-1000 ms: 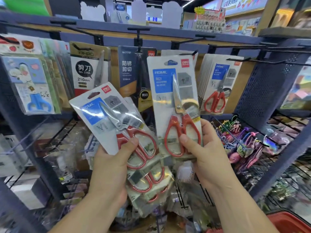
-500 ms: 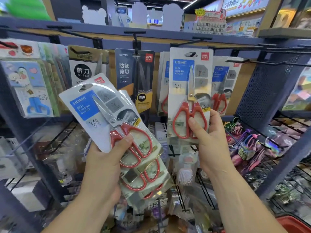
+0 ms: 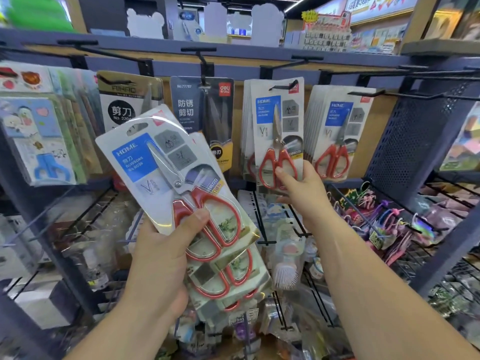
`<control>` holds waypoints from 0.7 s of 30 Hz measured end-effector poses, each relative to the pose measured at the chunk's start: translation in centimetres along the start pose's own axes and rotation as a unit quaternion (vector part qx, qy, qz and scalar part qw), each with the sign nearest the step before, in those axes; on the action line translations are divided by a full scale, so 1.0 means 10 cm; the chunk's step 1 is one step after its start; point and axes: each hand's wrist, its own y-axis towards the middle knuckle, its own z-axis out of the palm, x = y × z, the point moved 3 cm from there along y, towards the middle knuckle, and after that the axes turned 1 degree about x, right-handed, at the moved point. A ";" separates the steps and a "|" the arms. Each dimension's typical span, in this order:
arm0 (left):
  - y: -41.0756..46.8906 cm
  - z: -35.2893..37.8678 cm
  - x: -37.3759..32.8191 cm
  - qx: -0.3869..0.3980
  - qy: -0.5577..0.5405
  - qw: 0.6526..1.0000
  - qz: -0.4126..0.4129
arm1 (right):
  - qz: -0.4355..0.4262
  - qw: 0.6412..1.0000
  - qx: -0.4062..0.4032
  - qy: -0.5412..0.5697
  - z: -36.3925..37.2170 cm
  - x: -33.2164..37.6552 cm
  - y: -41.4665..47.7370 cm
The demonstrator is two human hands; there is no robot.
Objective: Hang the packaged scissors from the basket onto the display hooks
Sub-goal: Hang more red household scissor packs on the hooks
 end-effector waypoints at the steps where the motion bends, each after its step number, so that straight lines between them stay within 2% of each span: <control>1: -0.01 0.01 0.00 0.001 -0.004 1.000 0.001 | 0.000 1.000 -0.011 -0.028 -0.02 -0.02 -0.02; 4: 0.00 0.01 0.01 -0.001 -0.014 1.000 0.004 | -0.007 0.992 -0.055 -0.116 -0.07 0.01 -0.22; 6: 0.01 0.01 0.01 -0.001 -0.015 1.000 0.004 | -0.024 0.992 -0.069 -0.104 -0.05 0.16 -0.47; 8: 0.03 0.04 0.03 0.009 -0.016 1.000 -0.003 | -0.039 0.998 -0.004 -0.040 0.04 0.32 -0.74; 11: 0.04 0.09 0.05 0.021 -0.023 0.999 -0.012 | -0.056 0.983 0.177 -0.009 0.23 0.51 -1.12; 13: 0.04 0.14 0.07 0.024 -0.037 0.999 -0.026 | -0.060 0.972 0.226 -0.009 0.32 0.52 -1.26; 21: 0.09 0.27 0.11 0.065 -0.055 0.993 -0.081 | -0.061 0.986 0.148 0.042 0.30 0.40 -1.30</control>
